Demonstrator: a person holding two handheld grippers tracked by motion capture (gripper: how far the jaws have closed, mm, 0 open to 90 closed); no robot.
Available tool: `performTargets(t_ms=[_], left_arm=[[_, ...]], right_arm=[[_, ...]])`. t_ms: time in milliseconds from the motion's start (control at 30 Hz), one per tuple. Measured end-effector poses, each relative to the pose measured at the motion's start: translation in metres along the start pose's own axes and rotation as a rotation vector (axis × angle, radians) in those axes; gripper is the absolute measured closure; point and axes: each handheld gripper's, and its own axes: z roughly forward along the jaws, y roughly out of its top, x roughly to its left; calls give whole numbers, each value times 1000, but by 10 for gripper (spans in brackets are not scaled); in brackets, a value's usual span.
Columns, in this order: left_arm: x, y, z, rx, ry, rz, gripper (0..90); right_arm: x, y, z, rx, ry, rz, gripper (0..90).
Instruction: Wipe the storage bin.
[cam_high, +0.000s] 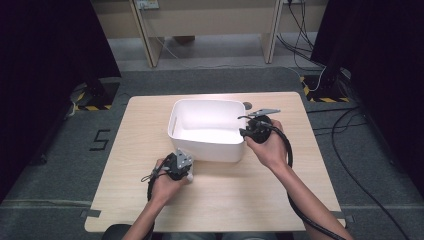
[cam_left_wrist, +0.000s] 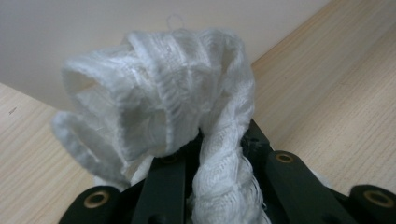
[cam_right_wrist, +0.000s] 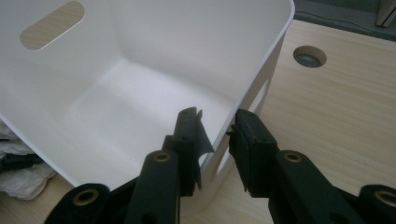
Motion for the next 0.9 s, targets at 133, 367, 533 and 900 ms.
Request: performTargets(t_ms=[133,367,533,900], left_arm=[[-2,2,1,-7,-12,-4,751],[-2,2,0,-11,-14,-8,751],[-2,3,-1,-18,-12,-15,751],[-1,12,-12,-45,-9,-22,751]], right_arm=[[0,0,0,0,0,1,717],[0,0,0,1,0,1,717],[0,0,0,1,0,2,717],[0,0,0,0,0,-1,717]])
